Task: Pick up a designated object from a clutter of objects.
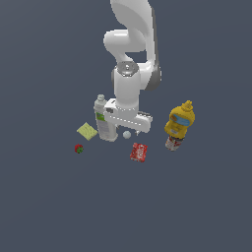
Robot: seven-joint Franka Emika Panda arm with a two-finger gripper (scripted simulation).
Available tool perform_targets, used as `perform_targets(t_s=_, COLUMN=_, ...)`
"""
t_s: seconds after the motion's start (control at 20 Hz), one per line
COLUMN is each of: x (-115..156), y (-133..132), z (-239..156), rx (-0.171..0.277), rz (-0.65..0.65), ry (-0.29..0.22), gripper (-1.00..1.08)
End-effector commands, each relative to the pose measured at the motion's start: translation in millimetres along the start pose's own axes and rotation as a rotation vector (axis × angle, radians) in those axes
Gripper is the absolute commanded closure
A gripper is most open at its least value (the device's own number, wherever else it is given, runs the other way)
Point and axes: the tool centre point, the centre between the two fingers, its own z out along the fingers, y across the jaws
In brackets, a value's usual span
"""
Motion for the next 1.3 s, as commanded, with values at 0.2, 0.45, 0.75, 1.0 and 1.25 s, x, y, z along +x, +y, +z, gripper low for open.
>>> perform_targets(t_s=0.2, x=-40.9, y=15.8, z=49.0, rx=-0.024, rz=0.072, ry=-0.052, gripper=-0.92)
perform_targets(t_s=0.45, x=-50.7, y=18.4, z=58.9, rx=-0.026, rz=0.095, ry=-0.054, gripper=-0.92)
perform_targets(t_s=0.75, x=-37.8, y=0.3, z=41.9, rx=-0.001, rz=0.072, ry=-0.009, gripper=-0.92)
perform_targets(t_s=1.0, x=-41.2, y=4.1, z=54.4, rx=-0.006, rz=0.076, ry=-0.017, gripper=-0.92)
perform_targets(t_s=1.25, x=-47.6, y=11.4, z=79.6, rx=-0.015, rz=0.086, ry=-0.034, gripper=-0.92)
